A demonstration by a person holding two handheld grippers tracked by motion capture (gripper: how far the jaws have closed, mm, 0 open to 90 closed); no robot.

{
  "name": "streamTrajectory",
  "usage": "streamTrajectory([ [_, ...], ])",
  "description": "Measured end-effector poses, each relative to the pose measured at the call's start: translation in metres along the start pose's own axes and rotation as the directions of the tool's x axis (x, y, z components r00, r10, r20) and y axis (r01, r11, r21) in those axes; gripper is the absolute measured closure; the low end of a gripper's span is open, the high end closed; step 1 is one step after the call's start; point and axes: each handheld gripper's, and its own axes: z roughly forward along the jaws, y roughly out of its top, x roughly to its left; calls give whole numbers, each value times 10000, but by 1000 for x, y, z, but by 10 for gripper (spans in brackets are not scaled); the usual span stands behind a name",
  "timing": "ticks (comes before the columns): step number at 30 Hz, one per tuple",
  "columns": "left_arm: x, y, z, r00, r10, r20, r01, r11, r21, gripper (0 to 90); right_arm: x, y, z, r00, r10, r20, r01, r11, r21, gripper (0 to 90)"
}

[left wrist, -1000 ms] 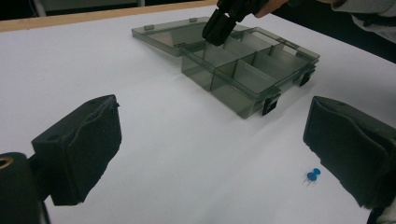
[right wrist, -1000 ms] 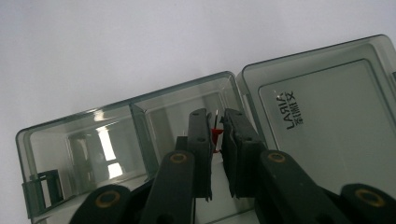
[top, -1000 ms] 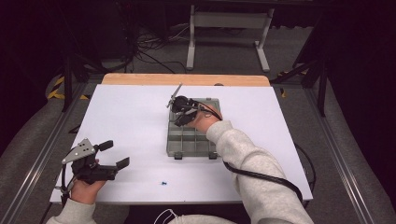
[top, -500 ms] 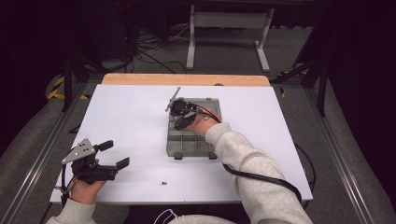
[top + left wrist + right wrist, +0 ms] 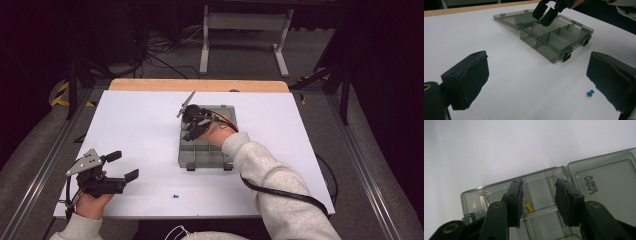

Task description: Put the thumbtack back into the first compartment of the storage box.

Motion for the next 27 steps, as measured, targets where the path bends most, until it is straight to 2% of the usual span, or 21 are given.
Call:
streamTrajectory([
  [14, 2, 3, 6, 9999, 80, 81, -81, 9999, 138, 50, 39, 5, -16, 9960, -841, -289, 829, 9958, -398, 489],
  [16, 3, 2, 6, 10000, 35, 54, -35, 9999, 137, 50, 44, 5, -18, 9958, -837, -367, 821, 9957, -434, 472],
  [23, 3, 2, 5, 10000, 25, 29, -25, 9999, 110, 50, 59, 3, -20, 9917, -1090, -678, 1054, 9929, -544, 427],
  [27, 3, 2, 5, 10000, 51, 31, -52, 9999, 145, 50, 73, 2, -20, 9870, -1372, -832, 1332, 9897, -518, 417],
])
